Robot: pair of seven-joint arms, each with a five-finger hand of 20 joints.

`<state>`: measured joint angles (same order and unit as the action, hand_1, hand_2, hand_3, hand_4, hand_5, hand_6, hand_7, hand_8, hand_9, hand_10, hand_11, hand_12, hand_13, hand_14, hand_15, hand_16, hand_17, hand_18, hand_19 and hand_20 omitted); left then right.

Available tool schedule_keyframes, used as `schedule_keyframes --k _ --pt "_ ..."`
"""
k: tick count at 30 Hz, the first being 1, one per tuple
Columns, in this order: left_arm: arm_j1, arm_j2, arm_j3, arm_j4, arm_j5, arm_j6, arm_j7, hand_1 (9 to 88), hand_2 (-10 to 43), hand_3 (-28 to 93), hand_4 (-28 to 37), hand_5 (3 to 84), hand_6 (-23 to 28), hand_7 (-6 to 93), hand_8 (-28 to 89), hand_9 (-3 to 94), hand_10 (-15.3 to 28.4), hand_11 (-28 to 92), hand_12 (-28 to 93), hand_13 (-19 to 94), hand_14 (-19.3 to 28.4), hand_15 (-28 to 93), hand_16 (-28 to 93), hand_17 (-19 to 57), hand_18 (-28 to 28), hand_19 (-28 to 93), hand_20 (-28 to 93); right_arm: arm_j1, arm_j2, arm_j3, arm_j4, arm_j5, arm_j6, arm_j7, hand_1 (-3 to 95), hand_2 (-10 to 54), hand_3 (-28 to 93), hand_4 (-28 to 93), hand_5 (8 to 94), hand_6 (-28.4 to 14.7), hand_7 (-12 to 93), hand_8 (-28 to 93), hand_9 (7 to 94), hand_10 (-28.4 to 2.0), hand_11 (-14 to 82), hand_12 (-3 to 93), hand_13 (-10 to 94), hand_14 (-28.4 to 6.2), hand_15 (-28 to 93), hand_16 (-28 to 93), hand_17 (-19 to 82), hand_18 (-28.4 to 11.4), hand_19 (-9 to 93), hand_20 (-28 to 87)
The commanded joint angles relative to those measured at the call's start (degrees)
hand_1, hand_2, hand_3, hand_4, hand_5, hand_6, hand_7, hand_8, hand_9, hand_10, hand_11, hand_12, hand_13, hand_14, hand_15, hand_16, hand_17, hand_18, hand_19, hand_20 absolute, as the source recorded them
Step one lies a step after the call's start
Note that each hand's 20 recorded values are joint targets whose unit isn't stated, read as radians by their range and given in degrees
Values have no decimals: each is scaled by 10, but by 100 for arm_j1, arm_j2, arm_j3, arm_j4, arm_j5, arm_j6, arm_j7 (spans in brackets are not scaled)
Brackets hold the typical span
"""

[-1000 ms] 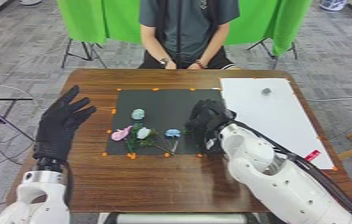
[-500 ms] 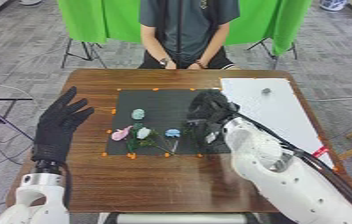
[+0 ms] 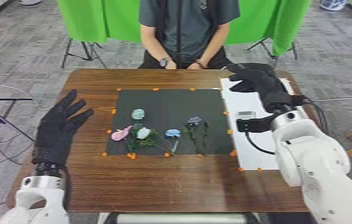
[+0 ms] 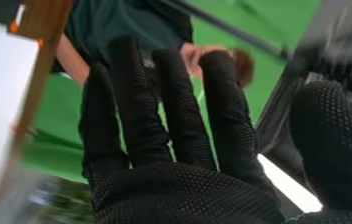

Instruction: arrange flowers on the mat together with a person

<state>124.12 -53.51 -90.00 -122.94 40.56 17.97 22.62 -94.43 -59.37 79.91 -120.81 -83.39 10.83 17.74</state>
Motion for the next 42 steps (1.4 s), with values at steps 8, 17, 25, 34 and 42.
schedule_keyframes --k 8,17,25,34,42 --pt "55 -118 25 12 80 -98 -226 226 52 784 -283 374 52 89 -84 350 154 161 77 278 239 323 -36 -88 255 458 150 -1651 -830 816 2 2733 -534 -1152 139 179 850 -271 458 10 126 -120 443 -145 67 116 325 -166 212 102 58 -234 467 80" --pt "108 -190 -28 -3 117 -111 -337 228 53 783 -283 372 52 90 -84 350 154 163 77 278 240 333 -40 -86 257 471 154 -2102 -1191 987 -83 2650 -584 -1298 104 167 841 -280 423 19 119 -120 415 -135 49 115 289 -157 159 123 39 -224 426 76" --pt "124 -311 -88 -3 198 -204 -501 229 53 784 -283 372 52 90 -85 351 155 166 77 277 242 340 -41 -85 259 482 156 -2262 -1271 1013 -83 2478 -644 -1319 100 173 841 -282 420 22 119 -119 421 -129 49 119 303 -161 152 145 30 -224 422 85" --pt "117 -387 -139 -11 258 -246 -598 229 53 785 -283 372 53 91 -85 354 159 169 76 279 245 346 -45 -84 258 484 154 -2251 -1397 1047 -54 2455 -656 -1308 104 171 845 -281 424 23 125 -122 428 -127 51 119 320 -169 165 151 33 -222 431 97" --pt "101 -344 -112 3 235 -236 -550 229 53 785 -283 371 52 92 -86 355 160 171 76 282 246 349 -47 -83 258 487 154 -2158 -1381 1017 -15 2488 -691 -1341 109 169 847 -279 427 24 128 -124 432 -126 52 119 329 -175 173 150 32 -224 435 103"
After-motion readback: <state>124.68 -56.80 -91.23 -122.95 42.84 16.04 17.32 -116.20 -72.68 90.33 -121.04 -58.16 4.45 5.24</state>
